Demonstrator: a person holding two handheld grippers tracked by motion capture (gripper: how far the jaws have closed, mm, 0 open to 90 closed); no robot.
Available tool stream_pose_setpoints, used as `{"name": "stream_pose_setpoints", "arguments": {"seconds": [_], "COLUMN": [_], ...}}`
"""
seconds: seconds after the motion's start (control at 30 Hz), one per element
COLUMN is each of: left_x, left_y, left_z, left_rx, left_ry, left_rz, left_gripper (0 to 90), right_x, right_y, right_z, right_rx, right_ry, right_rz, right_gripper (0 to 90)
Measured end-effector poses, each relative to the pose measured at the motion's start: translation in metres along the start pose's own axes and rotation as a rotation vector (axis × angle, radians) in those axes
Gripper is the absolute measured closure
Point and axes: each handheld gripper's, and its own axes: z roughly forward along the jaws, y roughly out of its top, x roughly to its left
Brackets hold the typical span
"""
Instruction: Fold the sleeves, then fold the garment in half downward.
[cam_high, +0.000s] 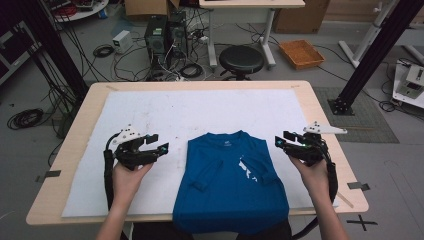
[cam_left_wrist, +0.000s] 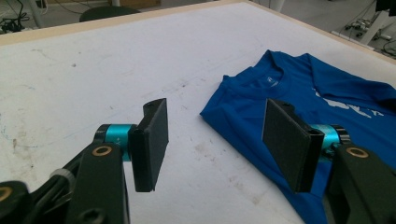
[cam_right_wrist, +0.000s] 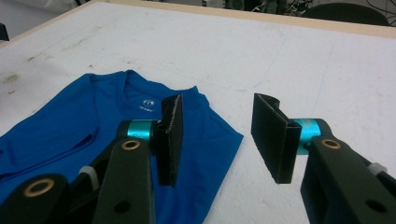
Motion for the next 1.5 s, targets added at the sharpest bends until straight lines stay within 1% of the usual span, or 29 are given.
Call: {"name": "stream_pose_setpoints", "arguments": {"seconds": [0.13,0.27,0.33,0.37,0.5,0.63,0.73,0.8,0.87,0.9,0.97,1.03,1.07,1.13,1.17,1.2,1.27,1.33,1.37,1.43,1.5], "left_x": [-0.002,-0.004,-0.004,-0.006,-0.009,-0.012,-0.013,-0.014,-0.014,-0.014,-0.012,-0.010,-0.009,-0.008,-0.009,-0.010,-0.012,-0.014,-0.014,-0.013,-0.012], "left_y": [0.001,0.002,0.002,0.002,0.003,0.006,0.008,0.008,0.009,0.009,0.009,0.009,0.008,0.008,0.008,0.008,0.008,0.008,0.008,0.008,0.007], "left_z": [0.000,0.002,0.004,0.006,0.014,0.025,0.036,0.046,0.055,0.061,0.072,0.082,0.087,0.095,0.097,0.098,0.098,0.097,0.098,0.099,0.101], "left_rx": [-0.004,-0.006,0.003,0.008,0.030,0.048,0.073,0.102,0.136,0.146,0.166,0.174,0.181,0.207,0.210,0.206,0.207,0.206,0.204,0.201,0.192], "left_ry": [-0.005,-0.009,-0.012,-0.014,-0.021,-0.022,-0.032,-0.035,-0.036,-0.031,-0.037,-0.030,-0.031,-0.026,-0.031,-0.035,-0.045,-0.044,-0.044,-0.039,-0.031], "left_rz": [0.005,0.000,0.001,-0.006,-0.003,-0.016,-0.035,-0.051,-0.057,-0.071,-0.097,-0.124,-0.147,-0.165,-0.161,-0.159,-0.136,-0.121,-0.120,-0.123,-0.131], "left_gripper": [40.7,40.7,40.8,40.8,40.8,41.1,42.4,44.2,46.7,47.9,49.1,51.1,52.1,52.9,52.9,52.9,52.9,52.6,52.5,52.5,52.7], "right_x": [-0.001,-0.003,-0.004,-0.005,-0.007,-0.010,-0.013,-0.016,-0.018,-0.019,-0.022,-0.024,-0.024,-0.025,-0.025,-0.023,-0.015,-0.005,-0.002,0.002,0.002], "right_y": [0.001,0.000,-0.001,-0.002,-0.005,-0.006,-0.007,-0.007,-0.007,-0.007,-0.008,-0.008,-0.009,-0.010,-0.010,-0.011,-0.013,-0.014,-0.015,-0.015,-0.014], "right_z": [-0.001,0.000,0.001,0.002,0.002,0.005,0.012,0.018,0.025,0.030,0.040,0.050,0.054,0.063,0.065,0.066,0.063,0.058,0.056,0.056,0.061], "right_rx": [-0.007,-0.010,-0.006,-0.004,0.001,-0.001,0.012,0.018,0.029,0.036,0.062,0.089,0.100,0.127,0.144,0.153,0.153,0.145,0.141,0.135,0.144], "right_ry": [-0.003,-0.001,-0.002,-0.004,-0.003,-0.007,-0.016,-0.023,-0.029,-0.032,-0.039,-0.046,-0.052,-0.052,-0.045,-0.034,0.006,0.025,0.031,0.027,0.003], "right_rz": [0.007,0.017,0.020,0.021,0.030,0.037,0.037,0.039,0.049,0.049,0.062,0.067,0.073,0.084,0.083,0.070,0.039,0.005,0.000,-0.017,-0.019], "right_gripper": [53.2,53.2,53.3,53.6,55.1,56.2,58.3,59.3,60.5,61.2,62.4,63.6,64.1,64.3,64.3,64.3,64.8,65.7,65.8,66.1,66.4]}}
